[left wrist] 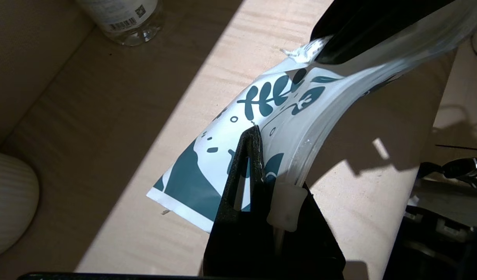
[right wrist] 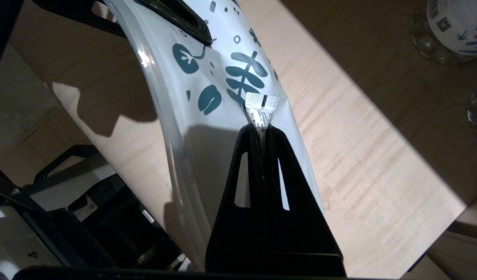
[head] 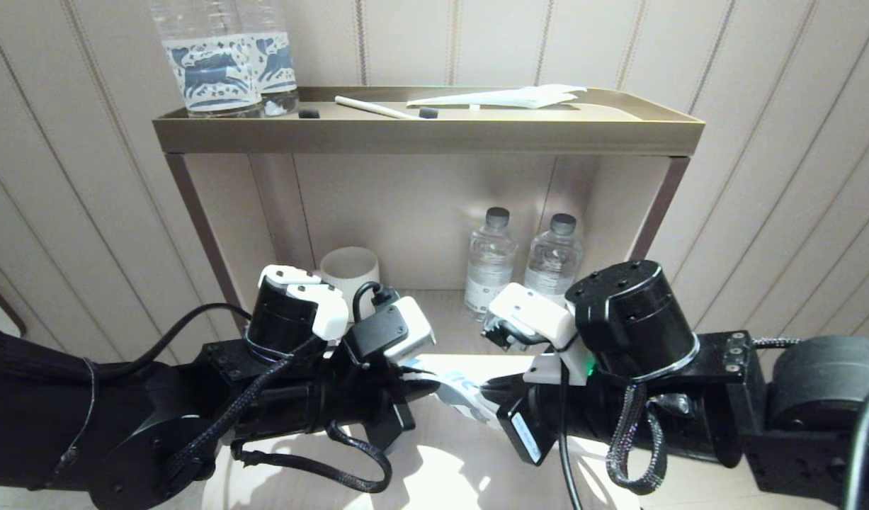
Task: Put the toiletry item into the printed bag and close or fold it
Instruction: Place the toothpaste in the storage bag
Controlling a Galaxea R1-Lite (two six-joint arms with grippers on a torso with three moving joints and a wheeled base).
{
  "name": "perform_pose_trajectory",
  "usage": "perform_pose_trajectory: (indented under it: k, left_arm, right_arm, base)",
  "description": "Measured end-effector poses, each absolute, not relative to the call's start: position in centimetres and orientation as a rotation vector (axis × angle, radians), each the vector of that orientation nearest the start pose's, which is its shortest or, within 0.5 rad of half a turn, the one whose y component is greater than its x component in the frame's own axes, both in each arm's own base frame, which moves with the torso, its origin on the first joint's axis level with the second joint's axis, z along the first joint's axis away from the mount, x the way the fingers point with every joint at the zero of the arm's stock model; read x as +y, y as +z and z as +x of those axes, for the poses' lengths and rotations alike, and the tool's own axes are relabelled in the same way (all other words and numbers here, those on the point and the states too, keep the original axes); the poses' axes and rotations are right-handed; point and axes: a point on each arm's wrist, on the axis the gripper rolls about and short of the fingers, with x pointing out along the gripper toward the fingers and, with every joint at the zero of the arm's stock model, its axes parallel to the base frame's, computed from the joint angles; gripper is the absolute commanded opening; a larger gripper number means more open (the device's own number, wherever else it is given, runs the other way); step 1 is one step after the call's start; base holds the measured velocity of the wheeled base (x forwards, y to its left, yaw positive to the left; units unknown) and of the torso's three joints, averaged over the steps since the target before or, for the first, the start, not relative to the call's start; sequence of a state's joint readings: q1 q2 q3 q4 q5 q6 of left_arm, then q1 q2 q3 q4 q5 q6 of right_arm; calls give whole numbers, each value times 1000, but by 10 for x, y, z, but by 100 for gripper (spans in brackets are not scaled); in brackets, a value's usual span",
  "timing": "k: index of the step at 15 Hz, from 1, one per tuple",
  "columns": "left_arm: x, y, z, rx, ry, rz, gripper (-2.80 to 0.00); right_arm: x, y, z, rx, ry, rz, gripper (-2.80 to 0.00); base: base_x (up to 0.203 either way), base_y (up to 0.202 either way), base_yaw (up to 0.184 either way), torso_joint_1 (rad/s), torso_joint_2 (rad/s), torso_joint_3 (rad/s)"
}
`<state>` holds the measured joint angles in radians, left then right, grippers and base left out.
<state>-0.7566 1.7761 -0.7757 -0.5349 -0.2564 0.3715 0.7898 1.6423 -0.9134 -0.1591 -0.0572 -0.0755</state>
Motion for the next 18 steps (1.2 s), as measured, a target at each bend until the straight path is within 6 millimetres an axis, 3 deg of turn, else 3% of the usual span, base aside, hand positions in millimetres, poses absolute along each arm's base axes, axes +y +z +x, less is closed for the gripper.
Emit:
perform_pose_trajectory:
  k: [5, 9, 14, 18]
  left_arm:
    - [-221, 147, 229, 210, -955, 464, -280]
    - [-221, 147, 230, 173, -870, 541, -280]
    - [-231, 150, 221, -17, -703, 646, -280]
    - [-235, 142, 216, -20, -700, 665, -280]
  right_arm:
    - [186, 216, 183, 421, 745, -280, -280]
    - [181, 227, 171, 399, 765, -277, -280]
    - [176, 230, 171, 437, 744, -297, -280]
    - [171, 230, 187, 516, 659, -326, -280]
  base:
    - [0, 0, 0, 0, 0, 0]
    - [0, 0, 0, 0, 0, 0]
    - [0, 0, 0, 0, 0, 0]
    - [0, 0, 0, 0, 0, 0]
